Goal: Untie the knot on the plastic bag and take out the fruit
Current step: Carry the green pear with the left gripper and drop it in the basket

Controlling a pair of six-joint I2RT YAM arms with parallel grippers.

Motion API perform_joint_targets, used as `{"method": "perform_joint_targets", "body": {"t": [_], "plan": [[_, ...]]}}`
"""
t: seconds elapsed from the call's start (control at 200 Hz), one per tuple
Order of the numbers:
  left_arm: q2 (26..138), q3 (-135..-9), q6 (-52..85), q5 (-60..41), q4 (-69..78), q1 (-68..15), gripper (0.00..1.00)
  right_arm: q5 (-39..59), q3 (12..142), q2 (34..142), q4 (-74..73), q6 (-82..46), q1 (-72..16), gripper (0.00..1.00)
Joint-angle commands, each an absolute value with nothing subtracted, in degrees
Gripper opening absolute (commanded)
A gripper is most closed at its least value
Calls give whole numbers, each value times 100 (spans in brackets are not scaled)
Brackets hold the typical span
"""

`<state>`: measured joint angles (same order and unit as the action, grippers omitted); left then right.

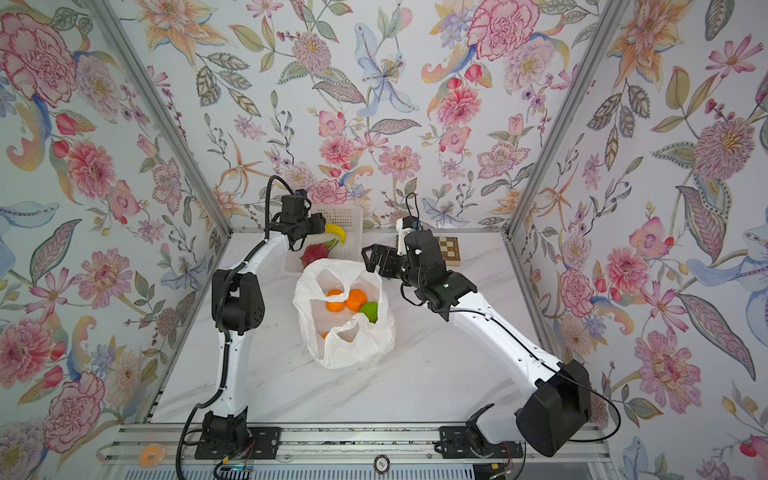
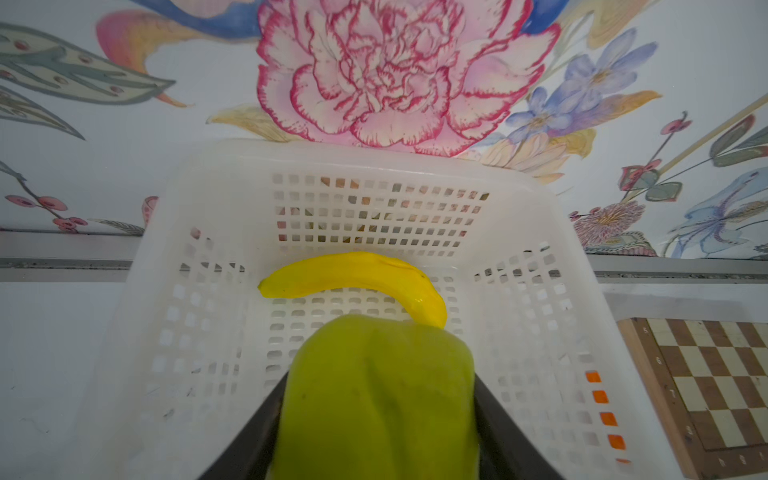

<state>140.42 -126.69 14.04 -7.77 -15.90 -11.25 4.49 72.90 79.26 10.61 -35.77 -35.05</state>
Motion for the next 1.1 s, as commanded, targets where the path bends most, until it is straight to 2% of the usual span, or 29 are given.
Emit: {"method": "perform_joint_targets", "body": {"t": [0.0, 0.24, 0.345, 0.41, 0.51, 0.6, 0.866, 1.096], "plan": [[14300, -12968, 1468, -613, -1589, -1053, 44, 211, 7203, 7707, 1145, -3731, -3558, 99], [14790, -13044, 1701, -616, -1639, -947, 45, -181, 7041, 7428, 1320, -3820, -3741, 99], [15037, -13268, 1707, -698, -1810, -914, 48, -291, 7010, 7364, 1361, -3830, -3861, 99], [15149, -13446, 1668, -768, -1951, -905, 55, -354, 7009, 7337, 1372, -3829, -3939, 99], [15112, -13501, 1612, -801, -2011, -895, 75, -434, 7022, 7291, 1401, -3811, -4040, 99], [14974, -13460, 1605, -784, -2012, -888, 80, -498, 7026, 7230, 1419, -3814, -4120, 99], [14110, -13153, 1547, -773, -2039, -879, 85, -641, 7085, 6928, 1566, -3755, -4303, 99], [12572, -12161, 1735, -916, -2146, -888, 86, -413, 7705, 7060, 2733, -3560, -4419, 96]]}}
